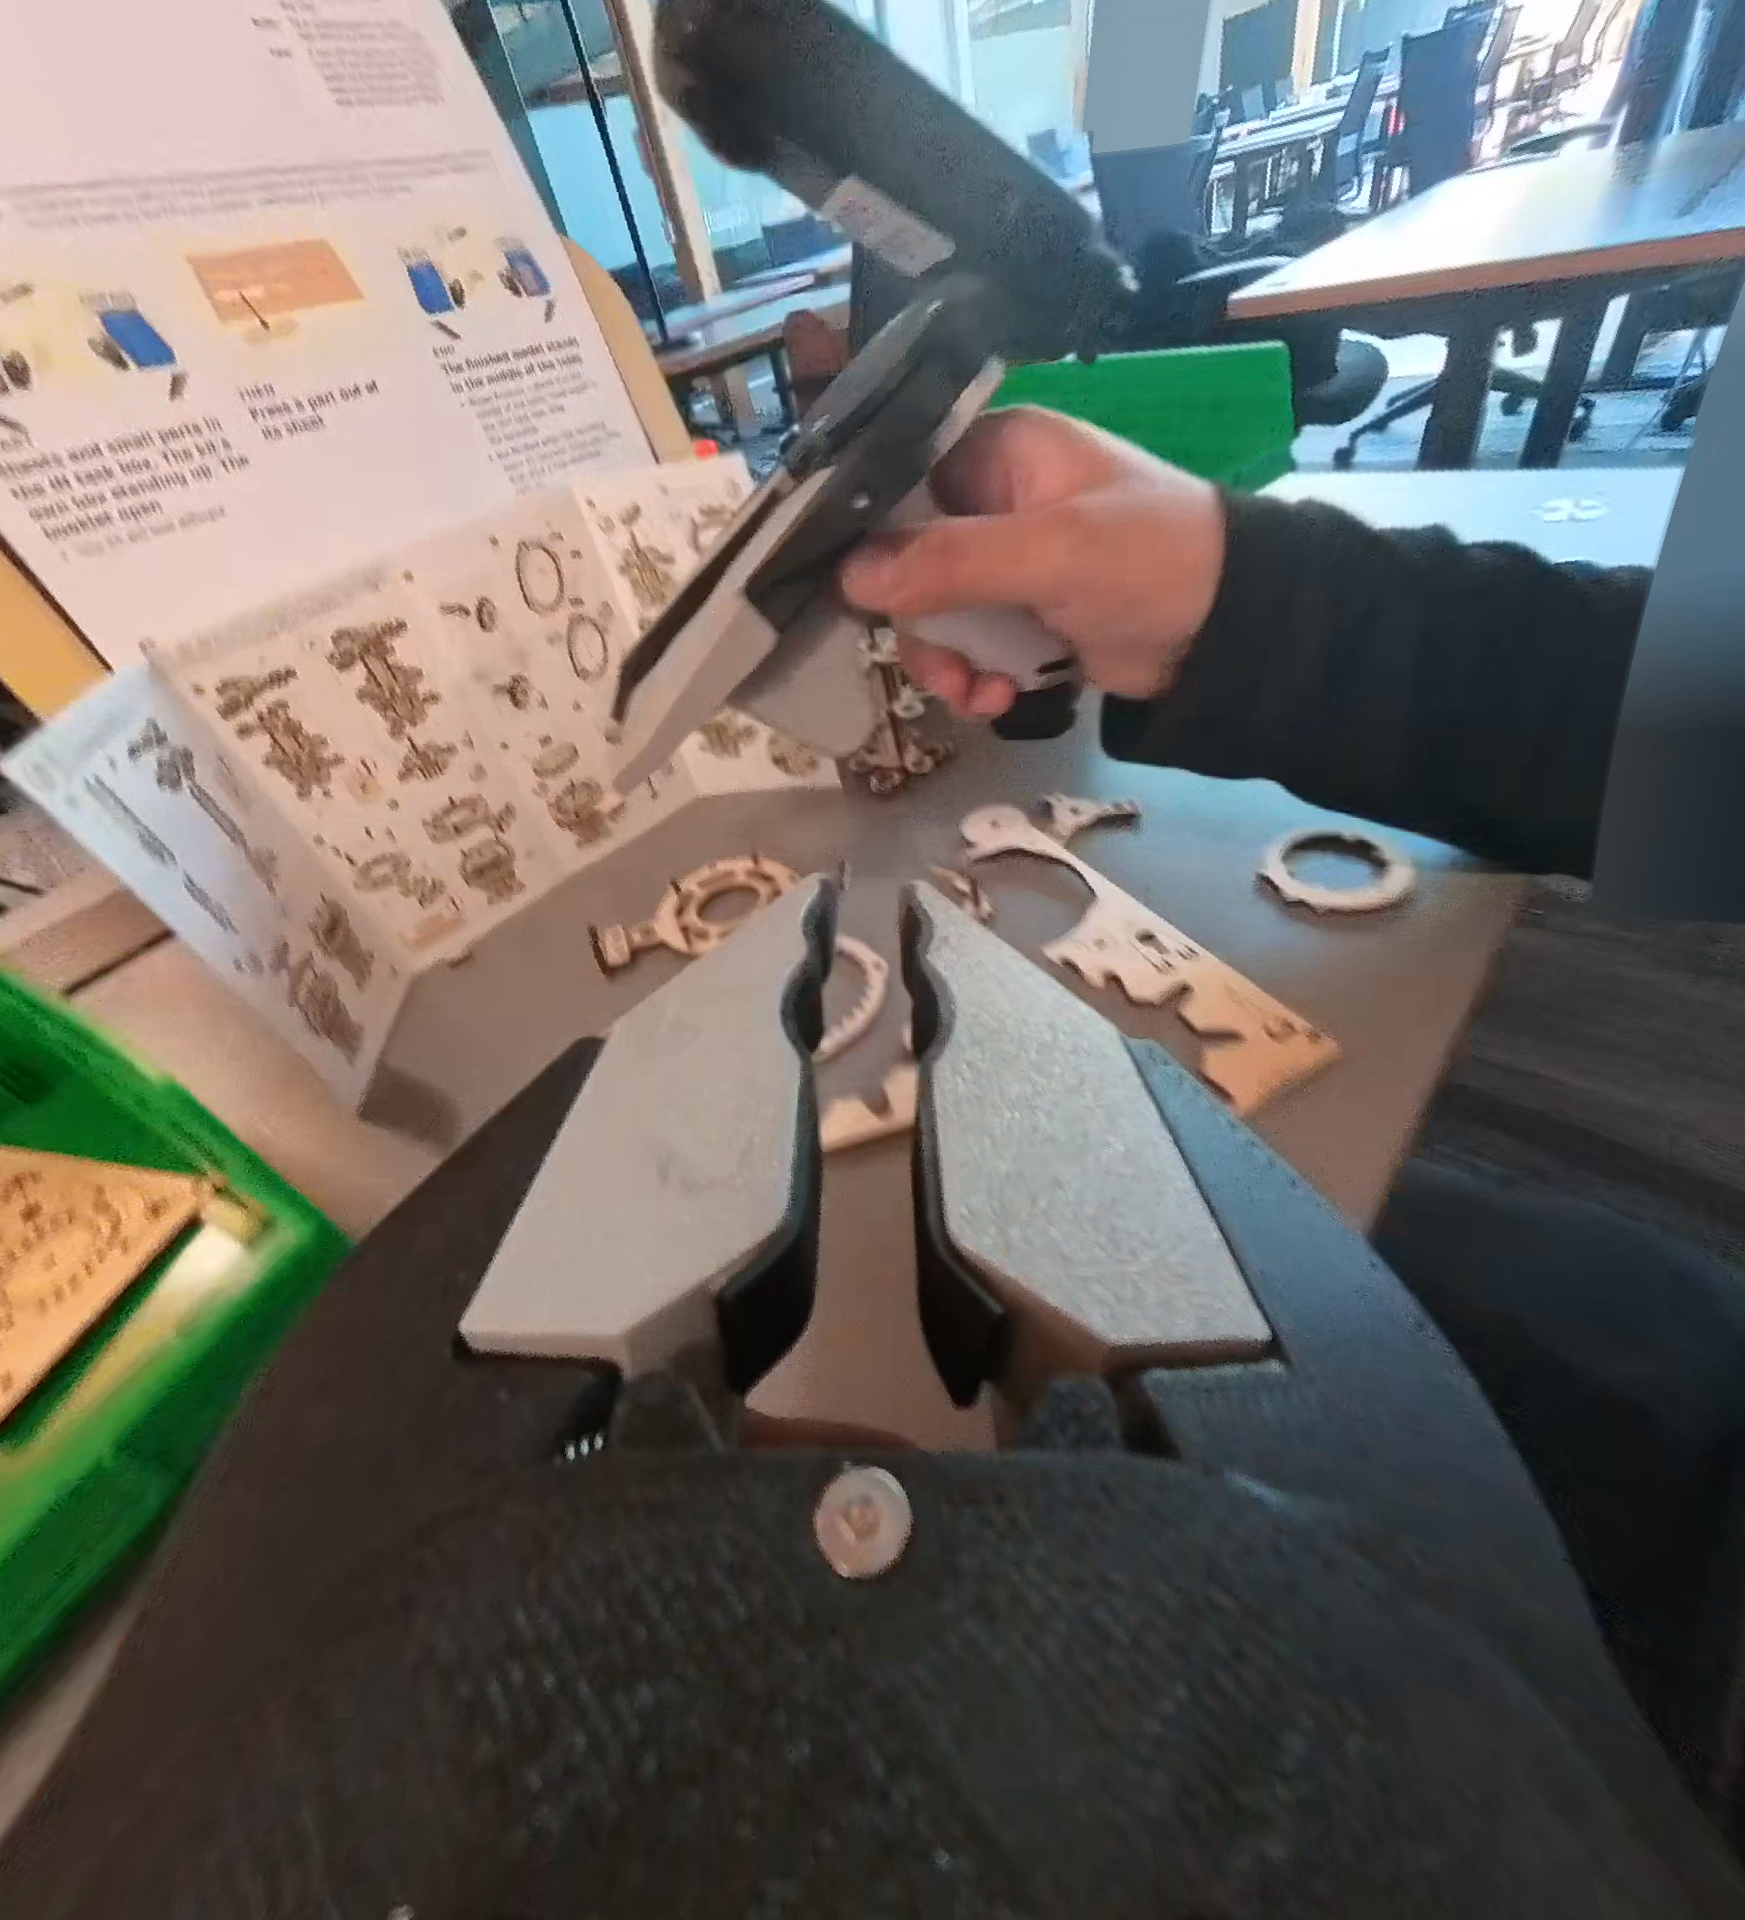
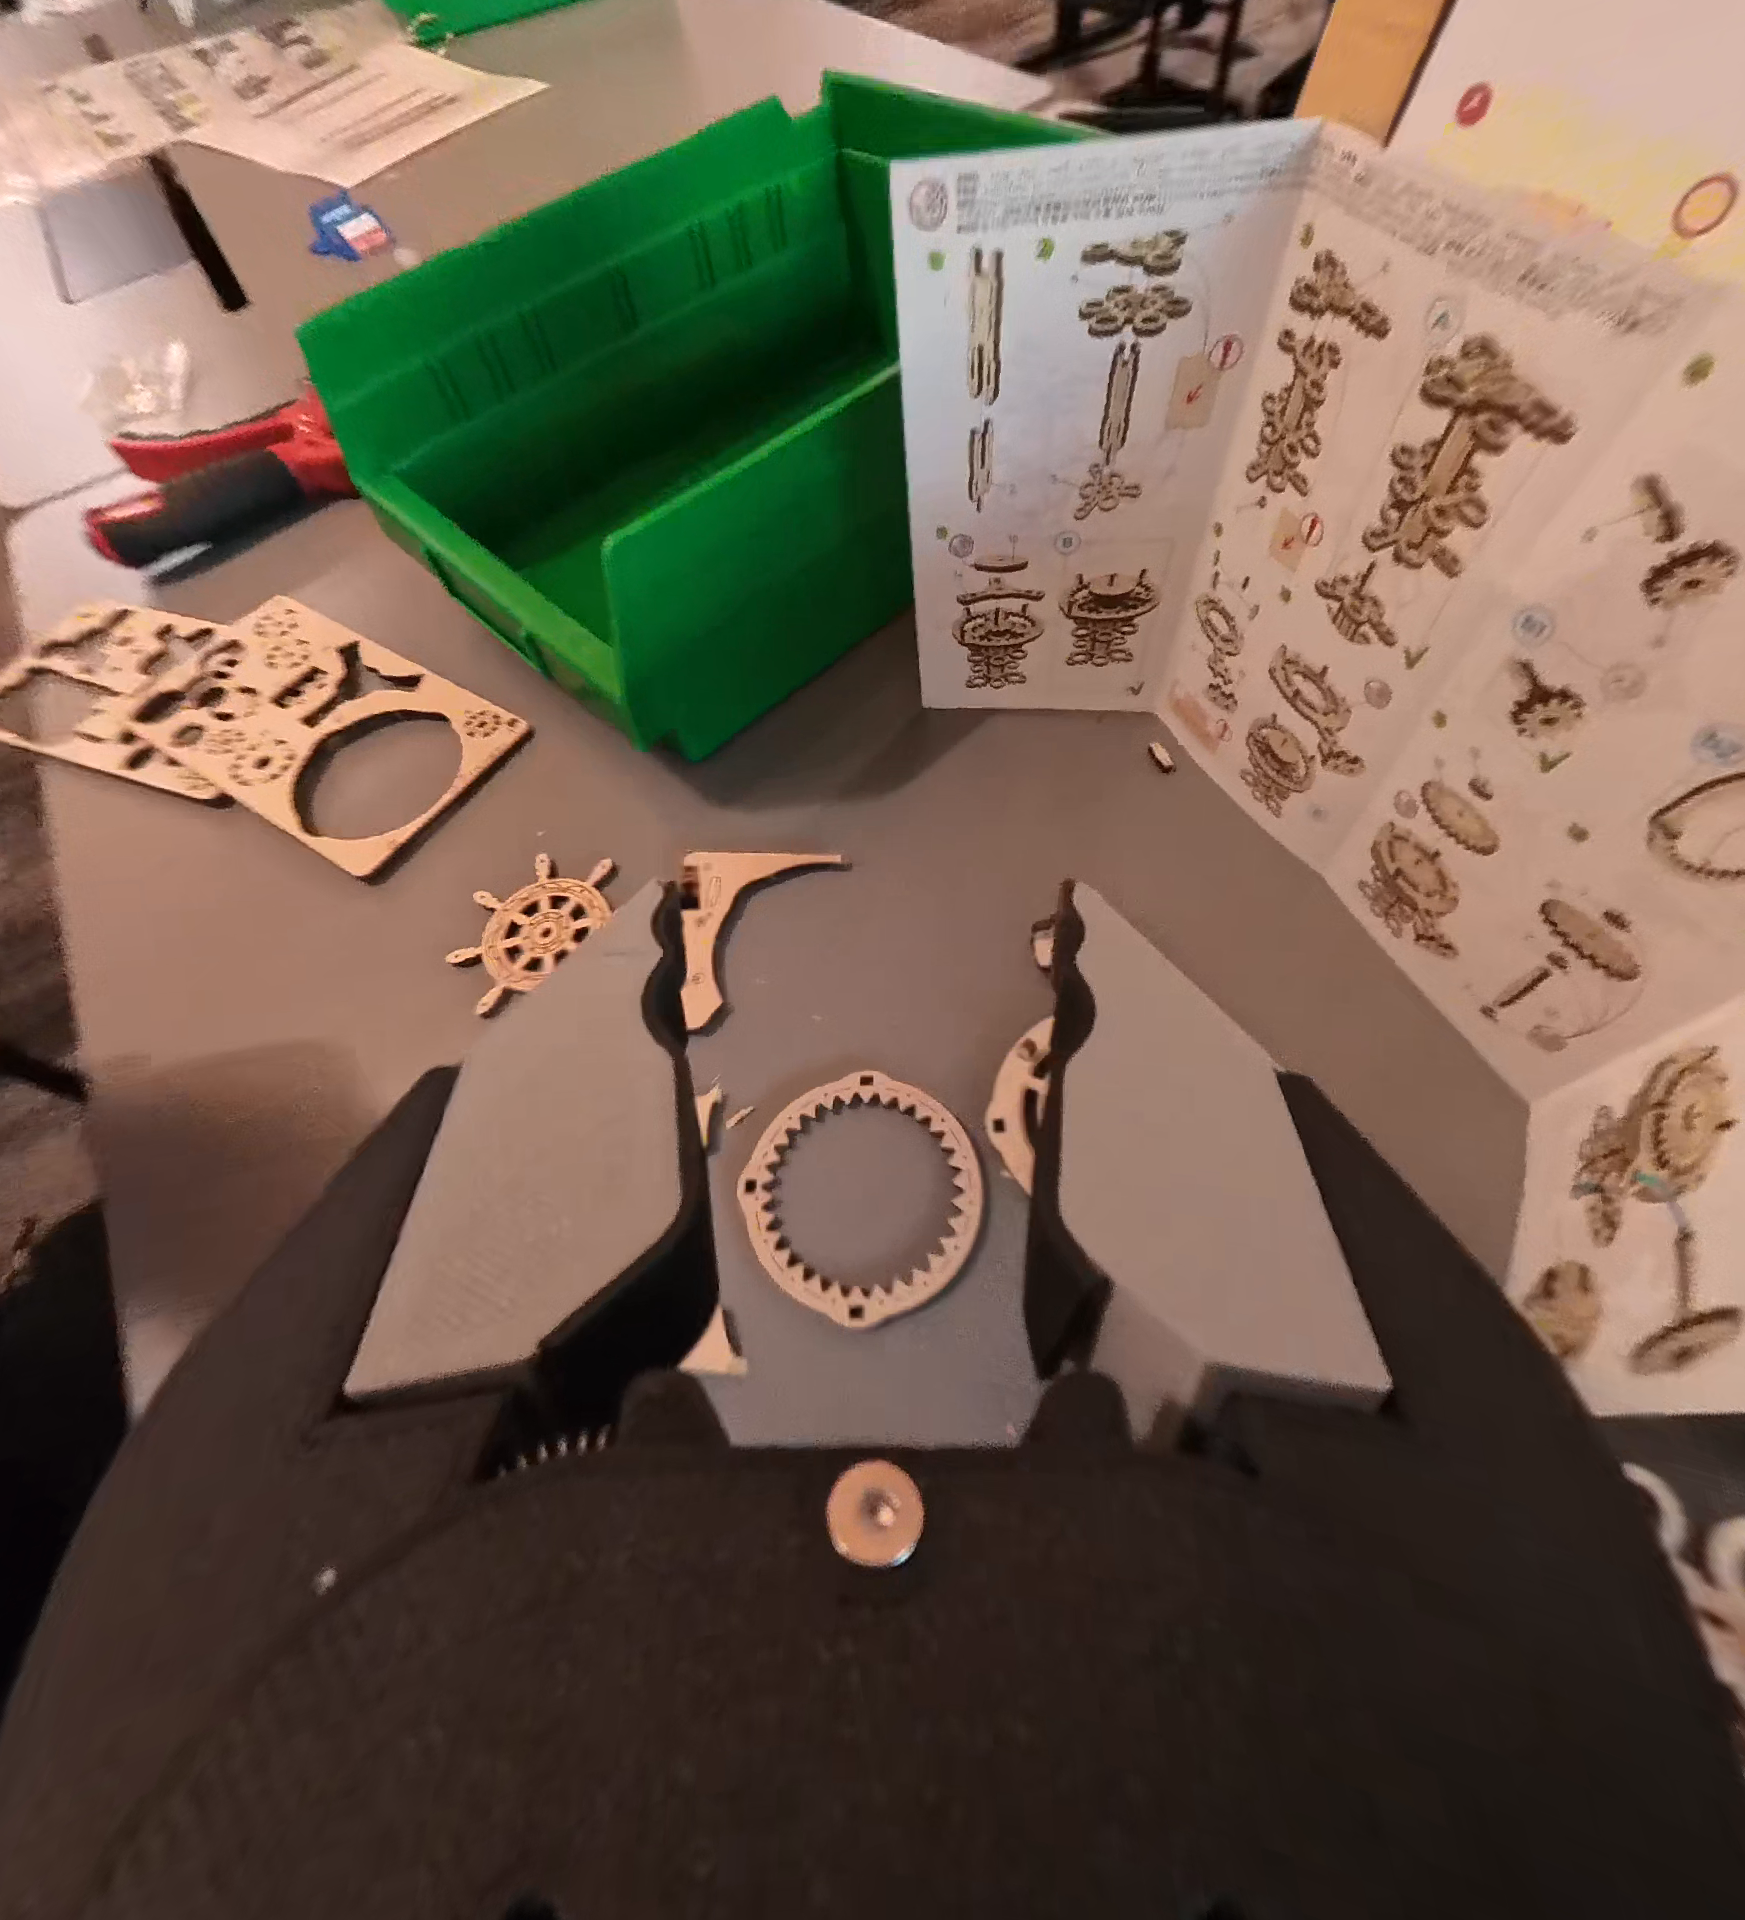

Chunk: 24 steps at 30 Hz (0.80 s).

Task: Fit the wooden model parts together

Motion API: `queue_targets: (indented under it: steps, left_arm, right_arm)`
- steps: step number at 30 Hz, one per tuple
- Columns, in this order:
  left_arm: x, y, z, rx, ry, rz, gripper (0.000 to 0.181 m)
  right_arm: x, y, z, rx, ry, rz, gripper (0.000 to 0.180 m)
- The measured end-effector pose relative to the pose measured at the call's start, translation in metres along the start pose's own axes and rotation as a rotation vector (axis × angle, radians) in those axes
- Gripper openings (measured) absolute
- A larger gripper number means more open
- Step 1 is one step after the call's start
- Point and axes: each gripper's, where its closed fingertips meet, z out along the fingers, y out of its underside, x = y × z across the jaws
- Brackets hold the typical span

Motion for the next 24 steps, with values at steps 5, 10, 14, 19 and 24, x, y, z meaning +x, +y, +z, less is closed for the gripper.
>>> queue_targets:
  steps: [5, 10, 14, 19, 24]
  left_arm:
    - [-0.045, -0.038, 0.047, 0.087, 0.02, 0.014, 0.009]
    - [-0.082, -0.044, 0.081, 0.105, 0.031, 0.003, 0.013]
    - [-0.088, -0.035, 0.092, 0.086, 0.094, -0.012, 0.013]
    - [-0.088, -0.011, 0.093, 0.044, 0.111, 0.008, 0.014]
    - [-0.081, 0.013, 0.095, -0.007, 0.133, 0.032, 0.015]
  right_arm:
    - [0.035, -0.029, -0.063, 0.02, -0.106, 0.013, 0.07]
    - [0.073, -0.027, -0.096, 0.107, -0.09, 0.034, 0.059]
    - [0.08, -0.017, -0.094, 0.17, -0.12, 0.096, 0.058]
    - [0.067, -0.016, -0.076, 0.172, -0.139, 0.11, 0.058]
    - [0.045, -0.008, -0.056, 0.094, -0.146, 0.071, 0.059]
